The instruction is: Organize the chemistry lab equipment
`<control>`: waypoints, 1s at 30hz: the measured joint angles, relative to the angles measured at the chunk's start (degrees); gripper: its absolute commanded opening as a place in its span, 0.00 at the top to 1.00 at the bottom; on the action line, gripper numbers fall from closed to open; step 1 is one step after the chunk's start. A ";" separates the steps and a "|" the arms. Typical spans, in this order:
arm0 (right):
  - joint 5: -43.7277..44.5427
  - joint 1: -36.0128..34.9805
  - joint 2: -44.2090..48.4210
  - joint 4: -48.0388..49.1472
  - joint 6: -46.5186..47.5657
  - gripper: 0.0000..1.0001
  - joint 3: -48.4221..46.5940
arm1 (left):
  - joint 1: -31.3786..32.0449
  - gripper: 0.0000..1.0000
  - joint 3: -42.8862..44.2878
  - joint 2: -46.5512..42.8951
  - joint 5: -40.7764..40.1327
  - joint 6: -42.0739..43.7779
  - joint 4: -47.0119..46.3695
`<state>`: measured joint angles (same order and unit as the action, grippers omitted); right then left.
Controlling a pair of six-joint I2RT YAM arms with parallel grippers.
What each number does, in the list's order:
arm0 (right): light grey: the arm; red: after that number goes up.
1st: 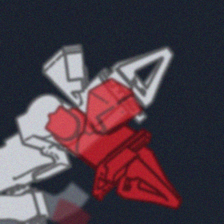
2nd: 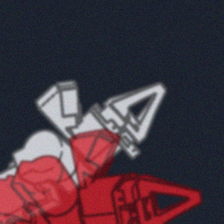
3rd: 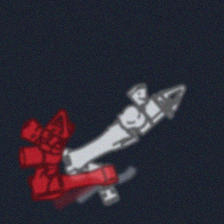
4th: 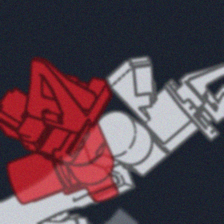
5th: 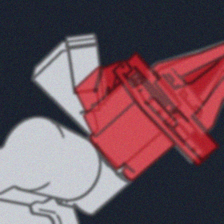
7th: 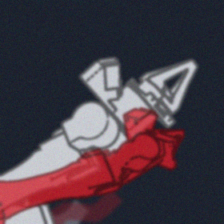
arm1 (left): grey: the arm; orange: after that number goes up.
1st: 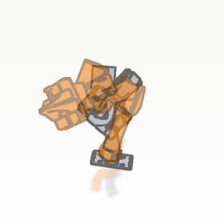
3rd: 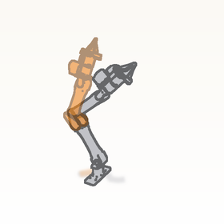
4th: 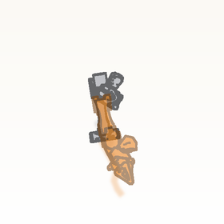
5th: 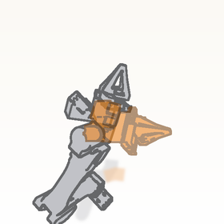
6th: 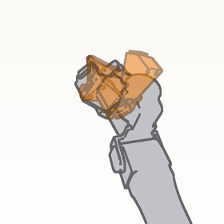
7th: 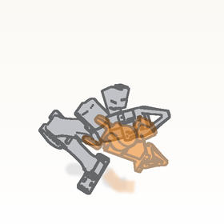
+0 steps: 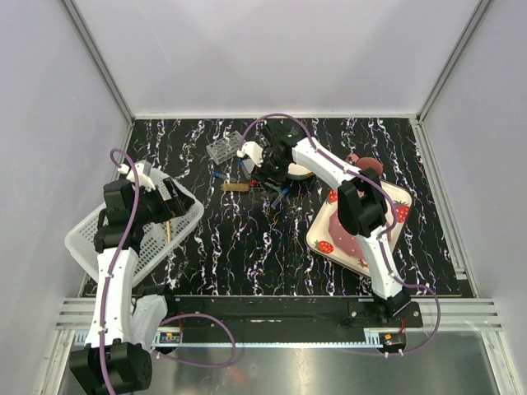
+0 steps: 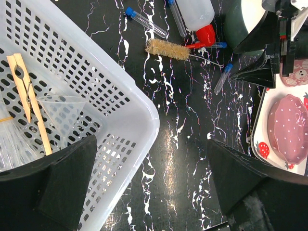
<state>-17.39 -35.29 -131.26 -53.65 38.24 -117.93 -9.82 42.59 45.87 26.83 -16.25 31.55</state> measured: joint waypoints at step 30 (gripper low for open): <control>2.95 -0.04 -5.86 -0.13 0.90 0.47 -2.69 | 0.00 0.01 0.00 0.00 -0.02 0.02 0.00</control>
<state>-14.44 -35.33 -137.12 -53.78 39.13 -120.62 -9.82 42.59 45.87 26.81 -16.23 31.55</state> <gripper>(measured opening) 0.544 0.983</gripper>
